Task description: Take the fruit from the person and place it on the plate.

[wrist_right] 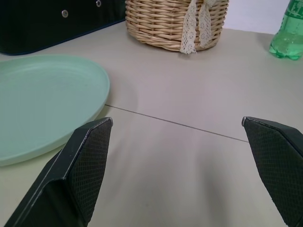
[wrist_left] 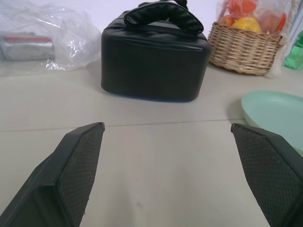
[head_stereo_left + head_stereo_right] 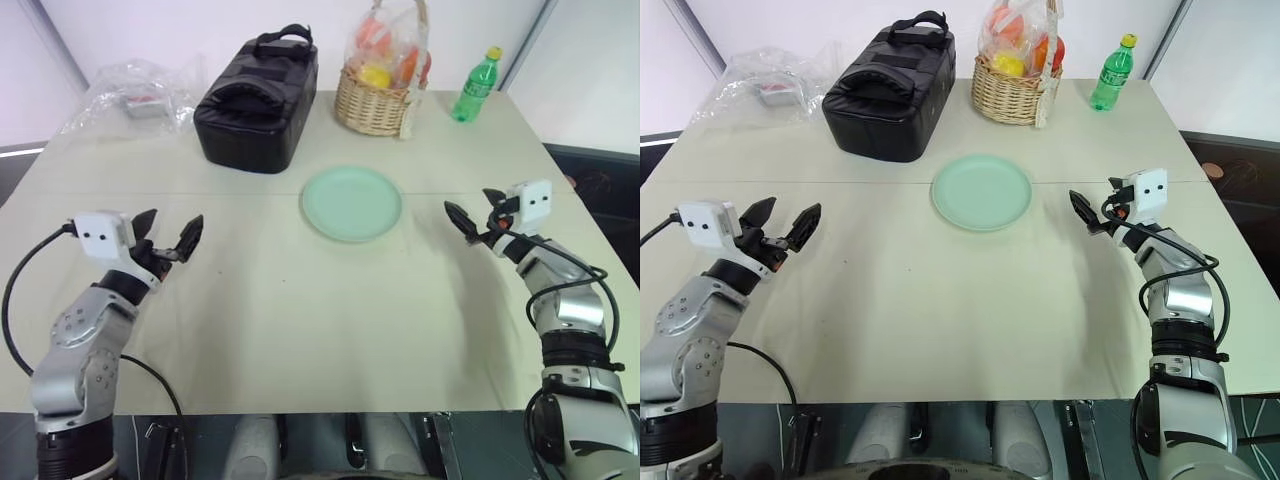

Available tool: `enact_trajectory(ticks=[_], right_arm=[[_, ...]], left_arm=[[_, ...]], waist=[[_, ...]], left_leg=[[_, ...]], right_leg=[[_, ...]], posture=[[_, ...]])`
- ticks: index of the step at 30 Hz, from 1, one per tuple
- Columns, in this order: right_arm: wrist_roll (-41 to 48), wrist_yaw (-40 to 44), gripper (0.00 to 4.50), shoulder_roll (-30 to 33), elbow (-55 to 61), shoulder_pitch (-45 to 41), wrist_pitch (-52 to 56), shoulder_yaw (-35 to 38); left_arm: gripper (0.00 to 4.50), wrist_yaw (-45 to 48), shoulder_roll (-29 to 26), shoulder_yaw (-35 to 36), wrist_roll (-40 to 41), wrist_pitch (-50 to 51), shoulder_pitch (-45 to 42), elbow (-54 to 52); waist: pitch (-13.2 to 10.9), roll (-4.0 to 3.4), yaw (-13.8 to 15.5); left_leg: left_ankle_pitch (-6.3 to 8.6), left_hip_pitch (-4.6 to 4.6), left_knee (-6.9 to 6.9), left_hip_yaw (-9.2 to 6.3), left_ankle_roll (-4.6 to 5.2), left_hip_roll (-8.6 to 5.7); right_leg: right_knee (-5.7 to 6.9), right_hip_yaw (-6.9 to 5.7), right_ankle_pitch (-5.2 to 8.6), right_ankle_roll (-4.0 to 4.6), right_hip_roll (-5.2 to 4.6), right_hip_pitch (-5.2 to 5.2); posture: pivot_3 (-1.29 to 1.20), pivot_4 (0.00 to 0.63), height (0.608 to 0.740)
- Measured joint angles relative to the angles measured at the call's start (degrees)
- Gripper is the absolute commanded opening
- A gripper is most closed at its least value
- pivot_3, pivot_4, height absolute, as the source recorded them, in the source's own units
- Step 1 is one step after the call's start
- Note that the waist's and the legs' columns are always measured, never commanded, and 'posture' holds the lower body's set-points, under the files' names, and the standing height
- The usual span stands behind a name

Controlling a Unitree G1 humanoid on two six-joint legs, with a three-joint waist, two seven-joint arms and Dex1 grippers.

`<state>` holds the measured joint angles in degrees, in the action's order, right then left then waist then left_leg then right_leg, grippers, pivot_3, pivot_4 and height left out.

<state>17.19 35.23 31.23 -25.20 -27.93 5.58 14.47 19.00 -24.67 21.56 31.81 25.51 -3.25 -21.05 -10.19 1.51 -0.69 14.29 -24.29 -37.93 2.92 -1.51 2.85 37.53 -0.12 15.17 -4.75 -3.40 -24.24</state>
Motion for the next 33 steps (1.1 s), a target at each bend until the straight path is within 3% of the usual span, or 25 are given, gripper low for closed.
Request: enact_trajectory(ticks=[33], right_arm=[[0.0,-0.5,4.50,-0.9,0.0,1.1,0.3,0.0]], left_arm=[[4.48,0.2,1.1,-0.6,-2.8,-1.3,0.3,0.1]], waist=[[0.0,0.00,0.0]], left_leg=[[0.00,0.00,0.00,0.01,0.00,0.00]], right_leg=[[0.00,0.00,0.00,0.00,0.00,0.00]], posture=[[0.00,0.150,0.740]])
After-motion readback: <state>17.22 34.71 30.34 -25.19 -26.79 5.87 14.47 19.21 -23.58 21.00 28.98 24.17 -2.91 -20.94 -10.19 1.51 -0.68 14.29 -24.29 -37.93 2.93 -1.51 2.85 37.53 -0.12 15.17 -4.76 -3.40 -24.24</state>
